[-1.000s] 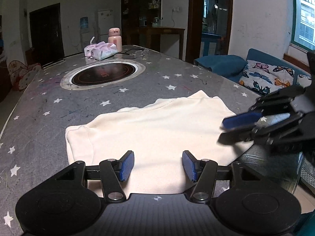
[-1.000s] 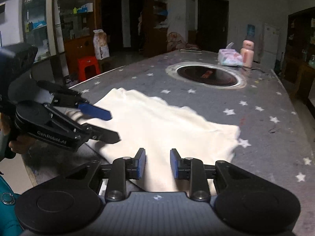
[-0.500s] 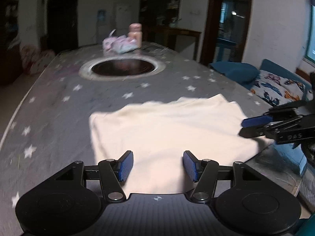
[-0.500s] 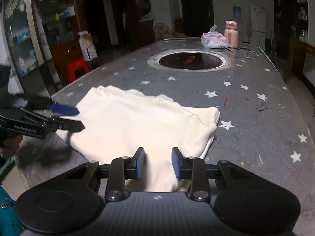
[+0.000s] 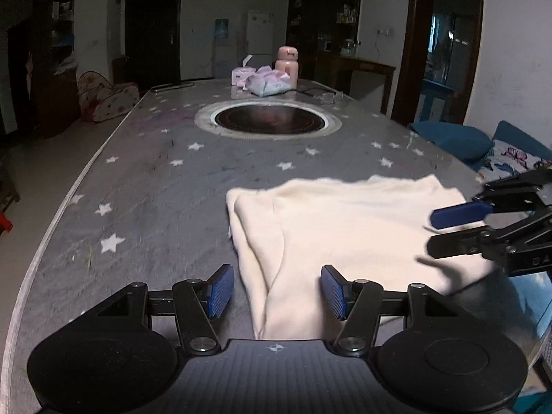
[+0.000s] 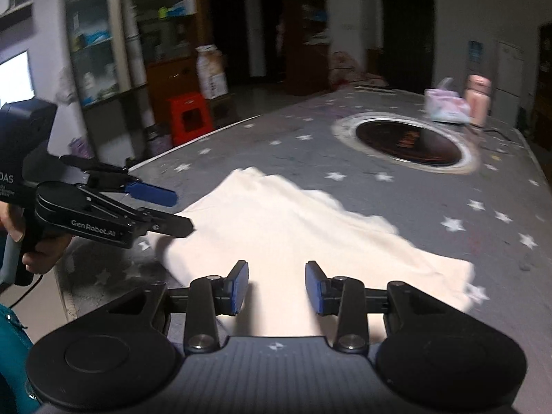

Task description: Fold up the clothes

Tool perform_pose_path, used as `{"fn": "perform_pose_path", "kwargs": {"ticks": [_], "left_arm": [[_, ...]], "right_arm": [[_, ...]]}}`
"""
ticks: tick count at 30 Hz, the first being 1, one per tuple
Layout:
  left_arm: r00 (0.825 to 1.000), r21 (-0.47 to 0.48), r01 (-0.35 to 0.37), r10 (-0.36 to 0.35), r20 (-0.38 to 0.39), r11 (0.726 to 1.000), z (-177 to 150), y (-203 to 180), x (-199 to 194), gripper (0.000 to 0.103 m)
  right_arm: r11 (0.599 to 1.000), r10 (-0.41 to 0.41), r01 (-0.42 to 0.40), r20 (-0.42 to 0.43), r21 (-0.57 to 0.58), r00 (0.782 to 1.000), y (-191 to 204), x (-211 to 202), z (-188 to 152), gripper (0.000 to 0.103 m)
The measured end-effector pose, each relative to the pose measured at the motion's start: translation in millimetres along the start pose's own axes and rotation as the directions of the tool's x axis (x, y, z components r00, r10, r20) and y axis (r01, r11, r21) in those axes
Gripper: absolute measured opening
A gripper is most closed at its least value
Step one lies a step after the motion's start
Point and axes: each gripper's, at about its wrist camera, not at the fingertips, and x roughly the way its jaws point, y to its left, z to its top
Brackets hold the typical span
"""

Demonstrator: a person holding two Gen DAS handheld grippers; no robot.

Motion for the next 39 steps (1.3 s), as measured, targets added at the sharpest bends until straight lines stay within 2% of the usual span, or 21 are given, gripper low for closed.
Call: {"fn": "perform_pose_path", "kwargs": {"ticks": [5, 15, 19, 22, 27, 33, 39], "left_arm": [[1.0, 0.025, -0.015, 0.015, -0.003, 1.0, -2.5, -0.4, -1.8, 0.061], [0.999, 0.025, 0.013, -0.014, 0.035, 1.0, 14.8, -5.7, -3.5, 0.06], [1.0, 0.041, 0.008, -0.009, 0.016, 0.999, 15.9, -9.7, 1.7, 0.06], [1.0, 0.041, 0.004, -0.005, 0.01, 0.999, 16.6, -8.1, 1.8, 0.06], [1.0, 0.033, 0.005, -0.005, -0.001, 0.999, 18.5, -7.1, 4.8, 0.061], [0.999, 0.029, -0.025, 0.026, -0.033, 0.999, 13.5, -4.7, 10.2, 0.066], [1.0, 0.03, -0.025, 0.026, -0.014, 0.999, 12.5, -7.7, 0.3, 0.07]], "right_arm": [[0.998, -0.012, 0.01, -0.024, -0.064, 1.0, 12.1, 10.4, -4.6, 0.038], [0.988, -0.127, 0.129, -0.034, 0.083, 0.991, -55.1, 16.5, 10.0, 0.037], [0.975, -0.166, 0.171, -0.051, 0.143, 0.985, -79.6, 23.2, 11.4, 0.033], [0.967, -0.181, 0.186, -0.044, 0.175, 0.982, -89.4, 23.4, 11.7, 0.033], [0.98, -0.147, 0.145, 0.005, 0.136, 0.989, -72.0, 8.6, 21.9, 0.033], [0.998, -0.03, 0.029, 0.006, 0.05, 1.0, -23.4, 3.5, 15.1, 0.034], [0.997, -0.039, 0.038, -0.023, -0.064, 0.999, 10.7, 3.4, -11.2, 0.037]]}}
